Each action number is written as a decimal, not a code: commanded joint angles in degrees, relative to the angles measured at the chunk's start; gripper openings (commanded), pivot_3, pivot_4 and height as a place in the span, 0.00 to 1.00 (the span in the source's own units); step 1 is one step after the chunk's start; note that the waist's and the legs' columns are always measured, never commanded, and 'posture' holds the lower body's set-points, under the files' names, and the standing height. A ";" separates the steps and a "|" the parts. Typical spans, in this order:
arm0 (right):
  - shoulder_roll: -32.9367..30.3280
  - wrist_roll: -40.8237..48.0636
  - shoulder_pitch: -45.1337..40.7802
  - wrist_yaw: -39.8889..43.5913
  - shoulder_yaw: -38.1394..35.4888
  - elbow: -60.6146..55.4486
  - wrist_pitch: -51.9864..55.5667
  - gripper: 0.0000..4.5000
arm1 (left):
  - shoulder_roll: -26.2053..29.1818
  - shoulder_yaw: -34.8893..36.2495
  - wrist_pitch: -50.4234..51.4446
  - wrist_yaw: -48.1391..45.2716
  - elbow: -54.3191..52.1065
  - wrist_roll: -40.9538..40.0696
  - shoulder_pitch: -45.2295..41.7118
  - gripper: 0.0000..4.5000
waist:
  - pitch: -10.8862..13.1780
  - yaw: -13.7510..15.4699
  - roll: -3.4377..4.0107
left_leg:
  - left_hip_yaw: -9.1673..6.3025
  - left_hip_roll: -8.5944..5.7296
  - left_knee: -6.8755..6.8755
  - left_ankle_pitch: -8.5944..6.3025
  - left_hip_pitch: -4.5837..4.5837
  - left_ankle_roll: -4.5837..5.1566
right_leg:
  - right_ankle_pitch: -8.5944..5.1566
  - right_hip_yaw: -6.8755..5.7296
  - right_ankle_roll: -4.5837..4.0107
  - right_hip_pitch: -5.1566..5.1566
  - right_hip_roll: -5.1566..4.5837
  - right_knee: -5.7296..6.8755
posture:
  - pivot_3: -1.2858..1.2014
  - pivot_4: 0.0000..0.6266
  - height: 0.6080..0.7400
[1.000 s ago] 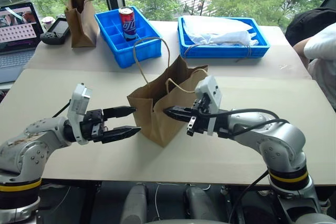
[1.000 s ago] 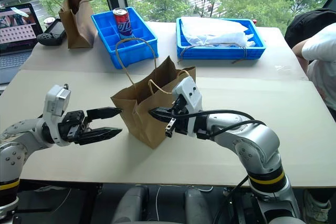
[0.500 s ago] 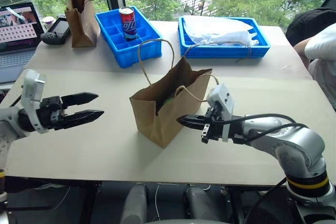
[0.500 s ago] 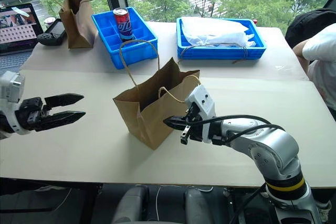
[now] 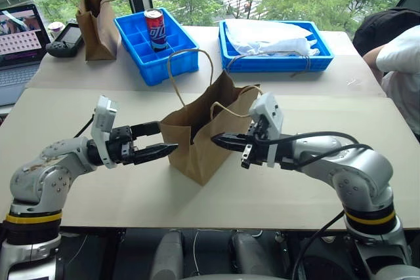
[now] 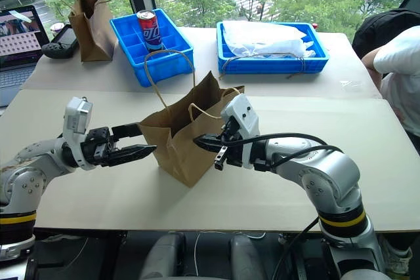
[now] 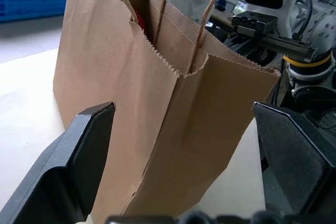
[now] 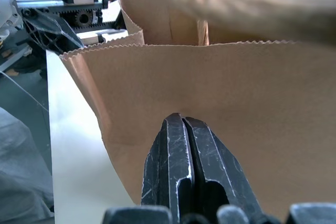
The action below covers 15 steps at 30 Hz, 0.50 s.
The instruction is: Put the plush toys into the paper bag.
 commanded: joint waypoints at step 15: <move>5.91 -8.06 -1.25 0.47 4.69 3.27 -4.88 0.01 | -7.89 -4.25 0.00 10.27 -6.49 -0.64 -0.33 1.00 | -0.01 0.27 0.00 | -0.05 -0.04 0.04 0.01 0.01 -0.01 | 0.01 -0.02 0.00 0.02 -0.01 0.04 | 0.52 0.24 0.68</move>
